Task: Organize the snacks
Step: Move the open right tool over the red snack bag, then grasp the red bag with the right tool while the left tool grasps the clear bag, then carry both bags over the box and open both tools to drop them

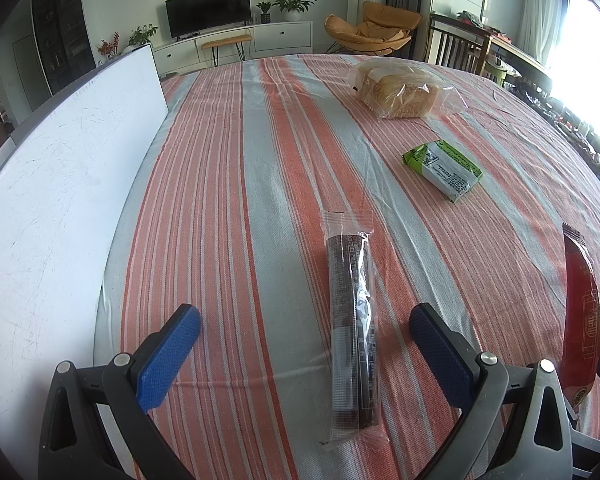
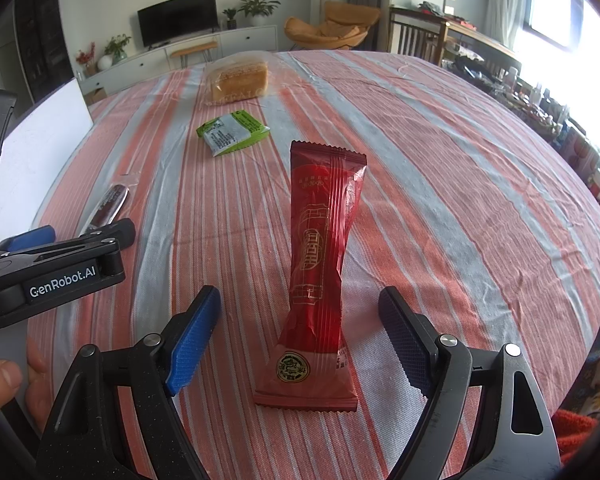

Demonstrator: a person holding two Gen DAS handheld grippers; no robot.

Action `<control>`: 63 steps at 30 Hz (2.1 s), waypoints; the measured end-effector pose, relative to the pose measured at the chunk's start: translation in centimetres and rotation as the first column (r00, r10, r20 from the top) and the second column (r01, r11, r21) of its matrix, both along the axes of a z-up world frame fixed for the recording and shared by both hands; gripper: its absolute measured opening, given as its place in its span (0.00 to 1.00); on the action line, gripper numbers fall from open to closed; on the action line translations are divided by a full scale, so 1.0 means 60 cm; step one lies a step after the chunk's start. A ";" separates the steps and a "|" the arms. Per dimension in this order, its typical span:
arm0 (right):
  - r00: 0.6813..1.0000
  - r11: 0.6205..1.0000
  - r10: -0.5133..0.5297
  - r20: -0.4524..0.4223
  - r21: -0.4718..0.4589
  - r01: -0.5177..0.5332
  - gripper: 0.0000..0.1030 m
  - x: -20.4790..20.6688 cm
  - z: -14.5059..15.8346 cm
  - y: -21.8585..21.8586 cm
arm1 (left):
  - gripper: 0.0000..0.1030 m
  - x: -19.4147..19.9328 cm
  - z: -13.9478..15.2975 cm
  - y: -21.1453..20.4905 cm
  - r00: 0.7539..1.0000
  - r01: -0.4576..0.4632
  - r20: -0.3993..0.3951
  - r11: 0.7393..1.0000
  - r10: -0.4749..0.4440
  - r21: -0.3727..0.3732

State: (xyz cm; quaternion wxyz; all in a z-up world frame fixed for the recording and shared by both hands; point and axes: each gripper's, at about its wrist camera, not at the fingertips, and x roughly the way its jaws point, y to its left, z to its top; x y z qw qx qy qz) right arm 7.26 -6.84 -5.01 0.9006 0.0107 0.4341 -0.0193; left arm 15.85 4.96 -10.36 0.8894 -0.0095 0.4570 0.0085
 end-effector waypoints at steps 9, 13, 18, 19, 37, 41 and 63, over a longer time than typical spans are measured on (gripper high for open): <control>1.000 1.000 0.000 0.000 0.000 0.000 0.81 0.000 0.000 0.000 | 1.00 0.000 0.000 0.000 1.000 0.000 0.000 1.000 0.000 0.000; 1.000 1.000 0.000 0.000 0.000 0.000 0.81 0.000 0.000 0.000 | 1.00 0.000 0.000 0.000 1.000 0.000 0.000 1.000 0.000 0.000; 1.000 1.000 0.000 0.000 0.000 0.000 0.81 0.000 -0.001 0.000 | 1.00 0.000 0.000 0.000 1.000 0.000 0.000 1.000 0.000 0.000; 1.000 1.000 0.000 0.000 0.000 0.000 0.81 0.000 0.000 0.000 | 1.00 0.000 0.000 0.000 1.000 0.000 0.000 1.000 0.000 0.000; 1.000 1.000 0.000 0.000 0.000 0.000 0.81 0.000 0.000 0.000 | 1.00 0.002 0.000 0.001 1.000 0.006 -0.007 1.000 -0.006 -0.004; 1.000 0.993 -0.004 -0.005 0.116 0.004 0.81 -0.008 0.009 -0.021 | 1.00 0.025 0.008 0.002 0.984 0.086 -0.153 0.996 -0.090 -0.036; 0.991 0.922 0.031 -0.130 0.386 0.022 0.13 0.028 0.099 -0.093 | 0.17 -0.108 0.146 0.019 0.973 0.219 -0.009 0.928 -0.232 -0.303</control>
